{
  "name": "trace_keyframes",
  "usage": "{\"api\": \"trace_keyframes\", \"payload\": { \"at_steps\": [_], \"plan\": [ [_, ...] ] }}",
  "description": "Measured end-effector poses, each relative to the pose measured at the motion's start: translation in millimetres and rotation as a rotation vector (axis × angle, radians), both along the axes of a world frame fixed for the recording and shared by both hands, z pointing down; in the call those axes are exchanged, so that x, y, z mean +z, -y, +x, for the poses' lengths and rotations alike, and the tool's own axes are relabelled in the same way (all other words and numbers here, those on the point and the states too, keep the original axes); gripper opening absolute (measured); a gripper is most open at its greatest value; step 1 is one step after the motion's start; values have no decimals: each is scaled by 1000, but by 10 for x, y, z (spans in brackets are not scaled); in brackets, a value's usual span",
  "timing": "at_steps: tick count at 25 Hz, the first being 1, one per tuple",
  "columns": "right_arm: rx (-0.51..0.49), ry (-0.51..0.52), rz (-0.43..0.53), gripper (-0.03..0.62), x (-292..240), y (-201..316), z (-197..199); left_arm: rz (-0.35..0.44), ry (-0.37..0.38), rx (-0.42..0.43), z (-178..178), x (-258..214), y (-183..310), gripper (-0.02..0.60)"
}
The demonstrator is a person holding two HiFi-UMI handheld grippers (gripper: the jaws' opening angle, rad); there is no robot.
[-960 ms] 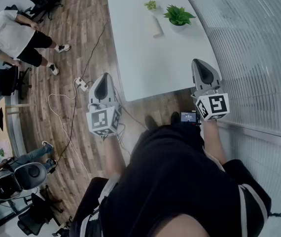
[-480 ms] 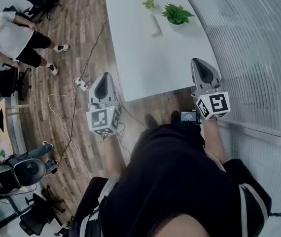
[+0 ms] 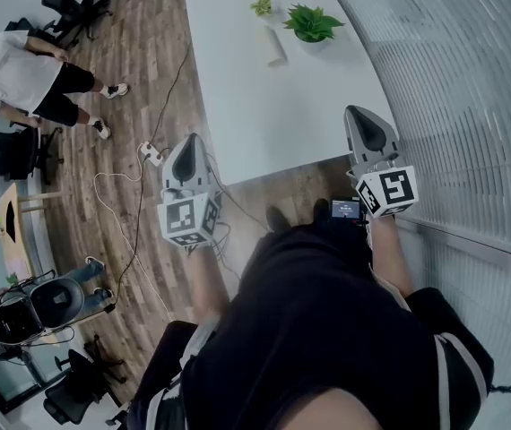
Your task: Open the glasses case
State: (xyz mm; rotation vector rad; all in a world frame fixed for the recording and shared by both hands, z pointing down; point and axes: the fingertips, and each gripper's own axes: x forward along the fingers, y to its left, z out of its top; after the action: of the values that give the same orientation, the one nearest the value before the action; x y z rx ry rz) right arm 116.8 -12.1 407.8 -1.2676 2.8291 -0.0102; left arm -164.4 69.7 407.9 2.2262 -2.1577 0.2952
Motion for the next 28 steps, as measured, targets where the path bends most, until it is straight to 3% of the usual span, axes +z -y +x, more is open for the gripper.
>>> {"api": "trace_keyframes", "payload": {
  "at_steps": [9,14,20,28],
  "plan": [
    [-9,16,-48,15,54,12,364,-14,8,-11,286,-173,7,0],
    [16,23,-85,15,304,167,417,-62,36,6,271,60,192,-2],
    [11,-21,-52,15,284,525,64,7,7,24,5,73,700,0],
    [29,-78,-40,15,81,1033,-728,9,-62,74,-644,145,1203,0]
  ]
}}
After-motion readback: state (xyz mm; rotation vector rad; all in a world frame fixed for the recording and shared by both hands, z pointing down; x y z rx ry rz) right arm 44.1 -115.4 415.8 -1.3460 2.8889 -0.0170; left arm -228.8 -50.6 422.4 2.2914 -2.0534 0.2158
